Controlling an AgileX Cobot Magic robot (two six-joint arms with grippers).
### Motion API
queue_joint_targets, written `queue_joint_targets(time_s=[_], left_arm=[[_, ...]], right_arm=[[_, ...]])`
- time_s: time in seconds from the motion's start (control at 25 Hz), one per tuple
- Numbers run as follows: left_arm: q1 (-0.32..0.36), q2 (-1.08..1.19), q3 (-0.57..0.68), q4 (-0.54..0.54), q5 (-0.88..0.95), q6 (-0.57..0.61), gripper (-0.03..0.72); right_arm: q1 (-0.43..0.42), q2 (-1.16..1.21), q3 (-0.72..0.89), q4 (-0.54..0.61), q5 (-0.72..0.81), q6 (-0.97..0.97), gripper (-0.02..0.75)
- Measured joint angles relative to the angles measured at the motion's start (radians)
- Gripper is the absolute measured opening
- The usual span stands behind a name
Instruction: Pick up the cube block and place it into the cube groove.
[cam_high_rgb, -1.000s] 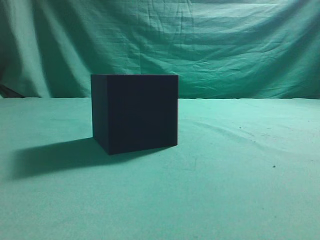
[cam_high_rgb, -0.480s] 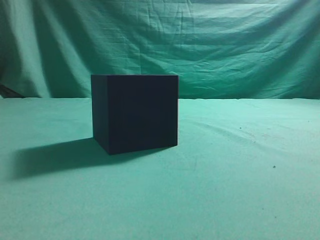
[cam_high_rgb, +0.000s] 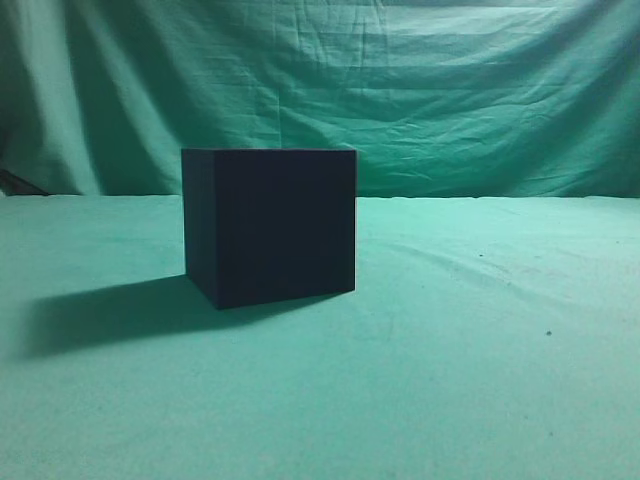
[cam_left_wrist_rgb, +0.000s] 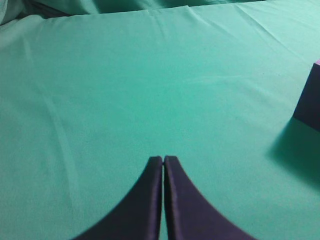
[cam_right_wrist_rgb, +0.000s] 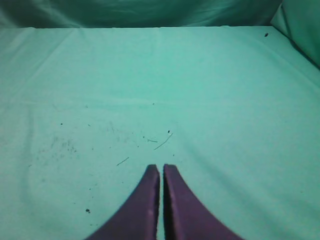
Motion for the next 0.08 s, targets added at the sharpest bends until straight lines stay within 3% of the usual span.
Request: queue_joint_targets(time_s=[0.08], left_arm=[[0.000,0.000,0.000,0.000,0.000,0.000,0.000]], right_arm=[[0.000,0.000,0.000,0.000,0.000,0.000,0.000]])
